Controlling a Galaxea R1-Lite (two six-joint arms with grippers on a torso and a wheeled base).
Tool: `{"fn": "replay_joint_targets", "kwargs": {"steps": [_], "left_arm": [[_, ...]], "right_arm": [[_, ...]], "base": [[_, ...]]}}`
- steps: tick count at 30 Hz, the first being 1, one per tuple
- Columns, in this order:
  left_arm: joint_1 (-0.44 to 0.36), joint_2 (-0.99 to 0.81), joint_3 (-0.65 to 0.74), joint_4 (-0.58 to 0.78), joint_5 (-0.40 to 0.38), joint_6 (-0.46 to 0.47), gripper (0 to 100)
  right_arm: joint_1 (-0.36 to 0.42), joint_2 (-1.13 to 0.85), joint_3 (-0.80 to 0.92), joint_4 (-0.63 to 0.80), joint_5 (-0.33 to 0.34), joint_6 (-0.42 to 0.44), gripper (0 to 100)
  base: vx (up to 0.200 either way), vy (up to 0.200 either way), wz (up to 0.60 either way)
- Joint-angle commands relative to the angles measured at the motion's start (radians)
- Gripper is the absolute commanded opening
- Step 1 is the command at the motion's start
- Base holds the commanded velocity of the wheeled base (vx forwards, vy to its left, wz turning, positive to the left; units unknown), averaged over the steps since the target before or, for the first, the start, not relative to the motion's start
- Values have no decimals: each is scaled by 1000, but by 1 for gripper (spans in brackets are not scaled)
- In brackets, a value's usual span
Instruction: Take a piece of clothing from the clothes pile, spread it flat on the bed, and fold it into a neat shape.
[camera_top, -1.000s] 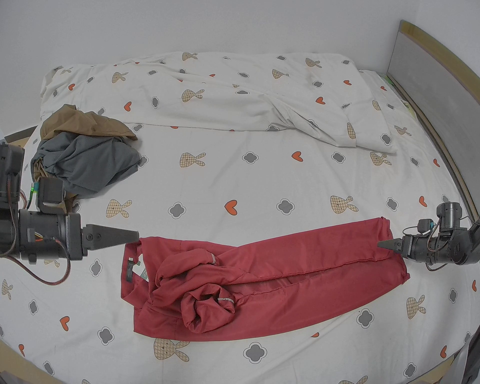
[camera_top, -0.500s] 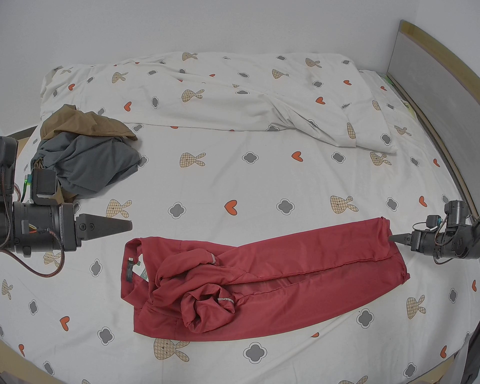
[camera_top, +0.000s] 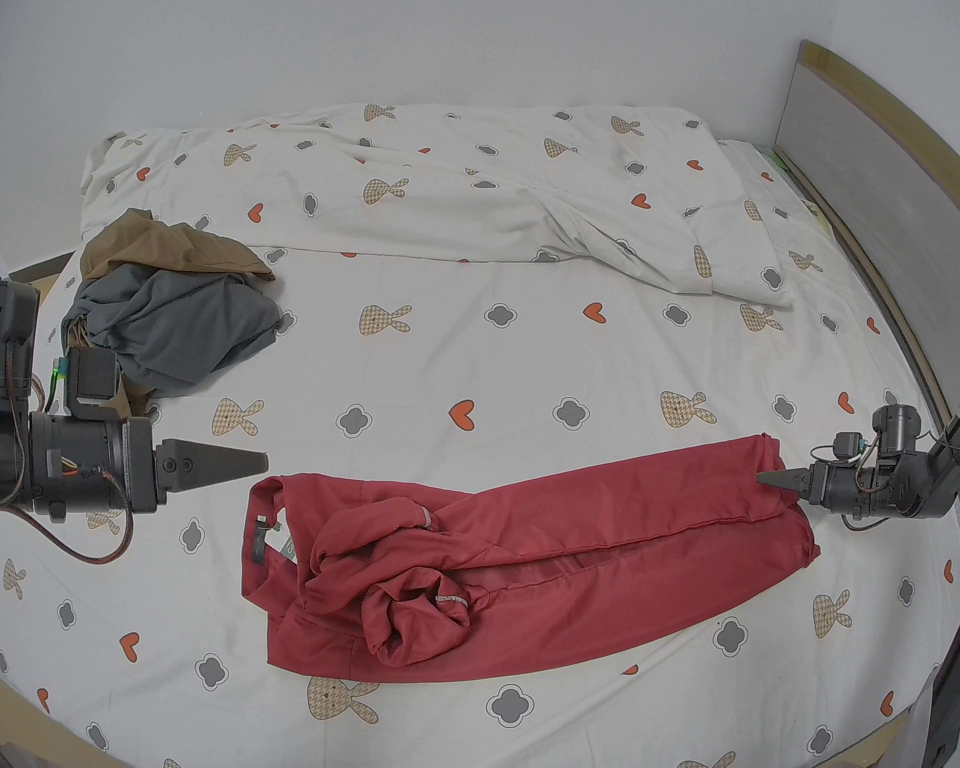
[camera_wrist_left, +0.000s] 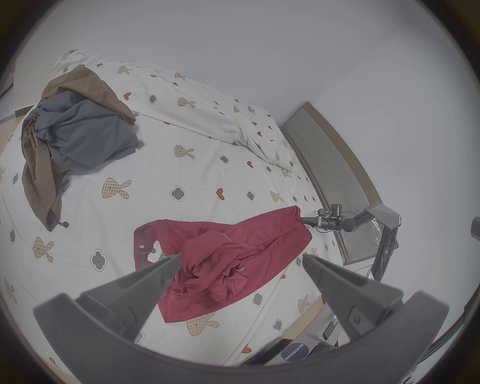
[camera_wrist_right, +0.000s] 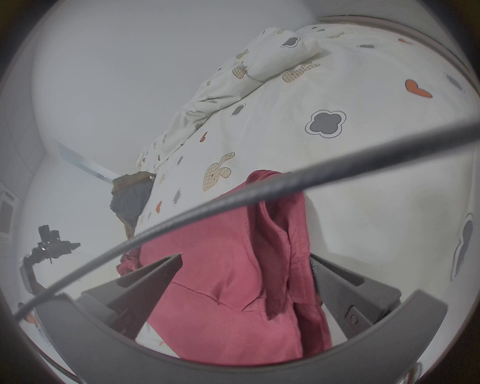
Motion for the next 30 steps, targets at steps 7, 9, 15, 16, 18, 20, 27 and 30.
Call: {"fn": "replay_joint_targets", "kwargs": {"steps": [7, 9, 15, 16, 18, 20, 27, 30], "left_arm": [[-20, 3, 37, -42, -1, -1, 100], [-24, 1, 49, -59, -1, -1, 100], [-32, -4, 55, -65, -1, -2, 100], [-32, -2, 55, -65, -1, -2, 100], [-35, -2, 55, -65, -1, -2, 100], [-38, -2, 57, -65, -1, -2, 100], [-40, -2, 60, -65, -1, -2, 100], [-40, -2, 60, -65, -1, -2, 100]], "right_arm": [[-15, 0, -6, -2, 110, 61, 100], [-21, 2, -6, -4, 159, 84, 100], [-33, 3, -12, -4, 190, 104, 100], [-33, 9, -12, -4, 186, 101, 100], [-33, 29, -13, -4, 181, 99, 100], [-33, 45, -15, -4, 181, 96, 100], [-35, 75, -27, -4, 166, 90, 100], [-22, 97, -39, -4, 103, 73, 100]], "base": [[0, 0, 0], [0, 0, 0], [0, 0, 0], [0, 0, 0], [0, 0, 0], [0, 0, 0], [0, 0, 0], [0, 0, 0]]}}
